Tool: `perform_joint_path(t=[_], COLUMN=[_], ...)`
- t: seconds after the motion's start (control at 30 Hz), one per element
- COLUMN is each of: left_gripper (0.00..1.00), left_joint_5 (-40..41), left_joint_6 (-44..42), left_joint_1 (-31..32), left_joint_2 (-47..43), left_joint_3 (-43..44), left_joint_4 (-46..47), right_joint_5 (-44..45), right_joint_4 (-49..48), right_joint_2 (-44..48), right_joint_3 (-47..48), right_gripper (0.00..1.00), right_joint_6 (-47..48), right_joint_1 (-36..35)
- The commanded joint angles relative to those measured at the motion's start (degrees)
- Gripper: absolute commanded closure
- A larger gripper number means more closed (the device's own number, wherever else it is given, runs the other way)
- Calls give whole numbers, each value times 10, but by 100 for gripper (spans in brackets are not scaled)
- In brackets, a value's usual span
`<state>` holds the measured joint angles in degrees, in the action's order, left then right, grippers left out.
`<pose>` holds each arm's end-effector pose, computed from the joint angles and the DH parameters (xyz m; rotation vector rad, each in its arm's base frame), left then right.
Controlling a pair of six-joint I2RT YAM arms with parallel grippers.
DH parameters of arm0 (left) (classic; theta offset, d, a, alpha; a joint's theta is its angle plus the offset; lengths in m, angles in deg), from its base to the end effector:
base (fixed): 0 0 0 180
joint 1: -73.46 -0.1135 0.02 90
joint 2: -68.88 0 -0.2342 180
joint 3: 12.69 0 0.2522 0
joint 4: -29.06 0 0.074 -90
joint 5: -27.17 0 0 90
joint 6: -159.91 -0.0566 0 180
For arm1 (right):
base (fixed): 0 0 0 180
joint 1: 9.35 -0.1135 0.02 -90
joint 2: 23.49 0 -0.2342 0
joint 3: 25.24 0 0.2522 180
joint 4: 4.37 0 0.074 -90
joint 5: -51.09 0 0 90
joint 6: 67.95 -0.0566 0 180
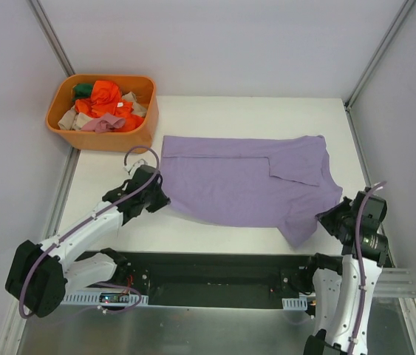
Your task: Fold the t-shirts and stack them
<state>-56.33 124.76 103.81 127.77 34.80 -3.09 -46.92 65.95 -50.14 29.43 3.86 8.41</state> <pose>0.2109 -0.1160 0.1744 -0.5677 2.3383 -0.5981 0.1257 -0.0320 0.2495 0.6434 2.2143 0.1652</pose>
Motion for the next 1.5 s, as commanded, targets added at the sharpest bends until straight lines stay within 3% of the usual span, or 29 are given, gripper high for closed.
perform_joint_path(t=[0.0, 0.4, 0.93, 1.47], left_gripper=[100, 100, 100, 100], left_joint_5=[23, 12, -3, -10], left_joint_6=[-22, -42, -53, -78], left_joint_1=[-13, -70, -122, -147], left_joint_2=[41, 156, 246, 337], left_joint_3=[55, 155, 229, 313], left_joint_4=[-1, 3, 18, 18], right_joint_5=[-57, 54, 108, 139], right_joint_4=[-107, -236, -311, -317], right_joint_2=[-56, -244, -460, -589], right_joint_3=[9, 118, 267, 356], right_gripper=[99, 99, 99, 99], right_joint_6=[-36, -79, -61, -46], right_joint_1=[0, -112, -117, -117])
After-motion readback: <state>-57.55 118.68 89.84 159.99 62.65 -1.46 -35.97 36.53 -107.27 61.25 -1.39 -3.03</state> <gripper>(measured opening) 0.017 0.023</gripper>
